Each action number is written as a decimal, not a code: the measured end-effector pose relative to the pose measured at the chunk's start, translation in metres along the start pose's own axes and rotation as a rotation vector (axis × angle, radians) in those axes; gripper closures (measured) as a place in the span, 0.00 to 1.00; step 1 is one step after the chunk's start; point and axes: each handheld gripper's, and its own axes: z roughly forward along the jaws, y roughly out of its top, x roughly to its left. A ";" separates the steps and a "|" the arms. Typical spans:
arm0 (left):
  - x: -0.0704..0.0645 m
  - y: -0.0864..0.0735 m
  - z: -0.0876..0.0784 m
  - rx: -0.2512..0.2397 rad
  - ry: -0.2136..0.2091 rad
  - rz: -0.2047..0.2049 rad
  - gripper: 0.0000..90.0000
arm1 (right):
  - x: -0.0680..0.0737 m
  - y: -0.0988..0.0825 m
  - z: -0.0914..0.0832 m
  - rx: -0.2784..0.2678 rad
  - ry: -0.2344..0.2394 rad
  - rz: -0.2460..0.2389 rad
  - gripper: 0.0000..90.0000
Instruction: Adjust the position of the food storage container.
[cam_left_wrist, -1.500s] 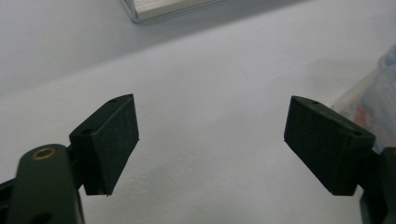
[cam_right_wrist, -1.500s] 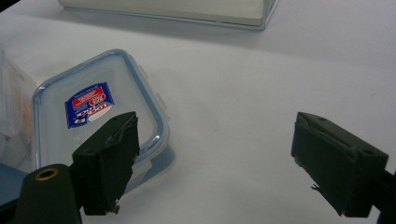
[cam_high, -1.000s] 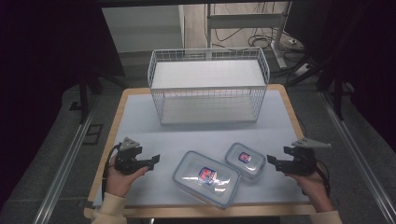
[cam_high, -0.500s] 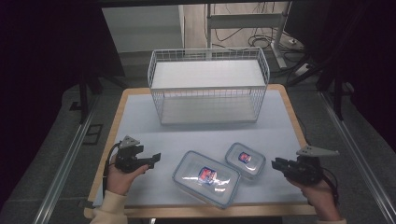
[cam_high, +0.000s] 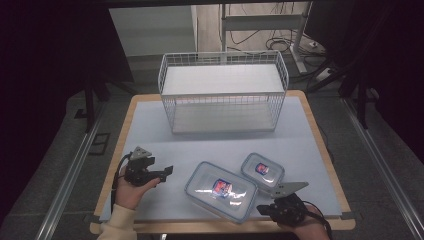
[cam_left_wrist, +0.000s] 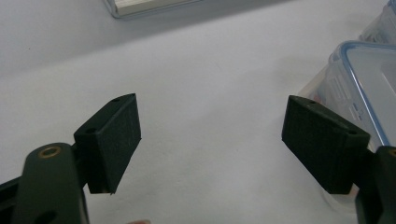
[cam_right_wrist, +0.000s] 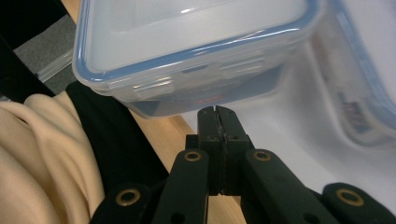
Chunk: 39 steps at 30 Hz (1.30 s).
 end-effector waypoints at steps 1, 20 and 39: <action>0.000 0.000 0.000 0.000 0.000 0.000 0.22 | 0.000 0.000 0.000 0.000 0.000 0.000 0.99; 0.024 -0.008 -0.010 -0.010 0.045 -0.049 0.22 | 0.003 0.039 0.049 -0.001 -0.029 0.039 0.99; 0.046 -0.013 -0.021 -0.030 0.079 -0.098 0.22 | 0.015 0.097 0.104 -0.051 -0.128 0.081 0.99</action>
